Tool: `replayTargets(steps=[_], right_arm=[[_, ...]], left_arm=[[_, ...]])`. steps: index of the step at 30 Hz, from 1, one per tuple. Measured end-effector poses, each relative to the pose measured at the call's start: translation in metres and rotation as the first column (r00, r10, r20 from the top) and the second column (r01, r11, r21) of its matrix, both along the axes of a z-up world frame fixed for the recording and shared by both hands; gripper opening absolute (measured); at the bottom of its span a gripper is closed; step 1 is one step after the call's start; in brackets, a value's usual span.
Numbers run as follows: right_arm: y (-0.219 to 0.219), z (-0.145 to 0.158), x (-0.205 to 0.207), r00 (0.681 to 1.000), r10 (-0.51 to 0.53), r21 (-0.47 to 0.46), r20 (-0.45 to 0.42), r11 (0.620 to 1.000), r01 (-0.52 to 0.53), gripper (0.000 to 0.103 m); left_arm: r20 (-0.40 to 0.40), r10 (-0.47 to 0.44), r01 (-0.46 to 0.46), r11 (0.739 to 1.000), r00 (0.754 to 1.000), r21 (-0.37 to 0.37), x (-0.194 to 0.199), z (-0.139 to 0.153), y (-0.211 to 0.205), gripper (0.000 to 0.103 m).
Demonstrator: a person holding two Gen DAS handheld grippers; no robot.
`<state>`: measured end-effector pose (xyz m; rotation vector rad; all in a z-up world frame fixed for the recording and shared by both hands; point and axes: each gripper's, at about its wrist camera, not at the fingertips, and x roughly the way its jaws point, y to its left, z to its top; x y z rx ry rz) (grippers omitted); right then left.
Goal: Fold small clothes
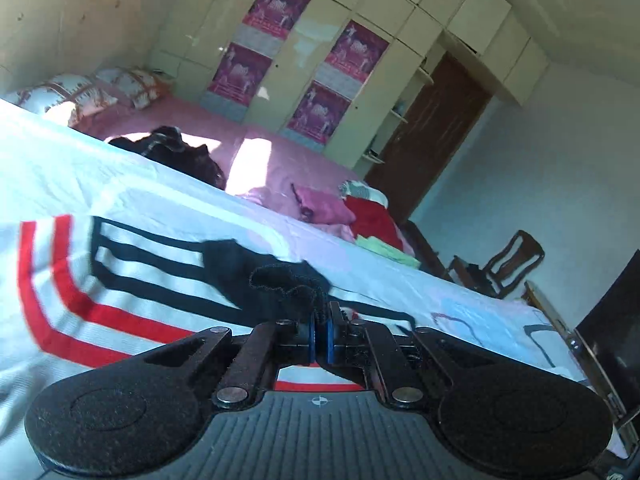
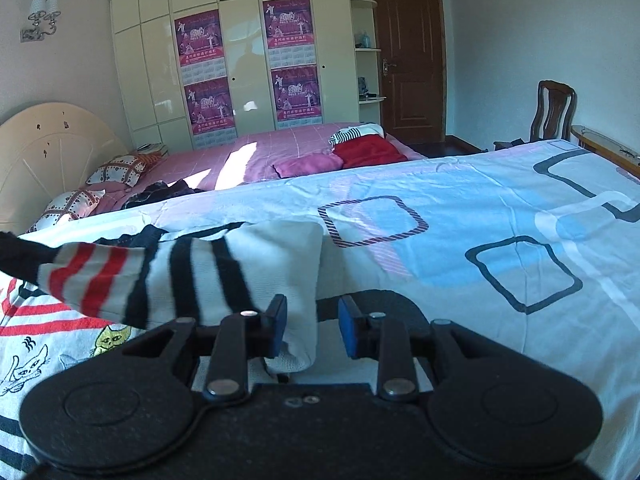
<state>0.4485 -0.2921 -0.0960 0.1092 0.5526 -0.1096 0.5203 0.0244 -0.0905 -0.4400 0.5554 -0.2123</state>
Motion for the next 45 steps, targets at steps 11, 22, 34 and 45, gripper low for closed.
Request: replayTargets(steps=[11, 22, 34, 45], right_arm=[[0.025, -0.025, 0.016, 0.995, 0.045, 0.005, -0.087, 0.999, -0.045, 0.029], [0.029, -0.023, 0.014, 0.994, 0.099, -0.008, -0.051, 0.995, -0.1, 0.02], [0.014, -0.013, 0.052, 0.987, 0.159, -0.002, 0.006, 0.987, -0.159, 0.03], [-0.041, -0.033, 0.162, 0.985, 0.169, 0.287, -0.019, 0.945, -0.157, 0.036]], left_arm=[[-0.075, 0.138, -0.137, 0.99, 0.988, 0.017, -0.033, -0.051, 0.059, 0.005], [-0.144, 0.108, -0.089, 0.987, 0.984, 0.136, -0.036, -0.073, 0.059, 0.005], [-0.016, 0.194, -0.183, 0.947, 0.981, 0.265, -0.037, -0.035, 0.062, 0.056], [-0.136, 0.217, -0.163, 0.93, 0.967, 0.33, -0.005, -0.066, 0.059, 0.047]])
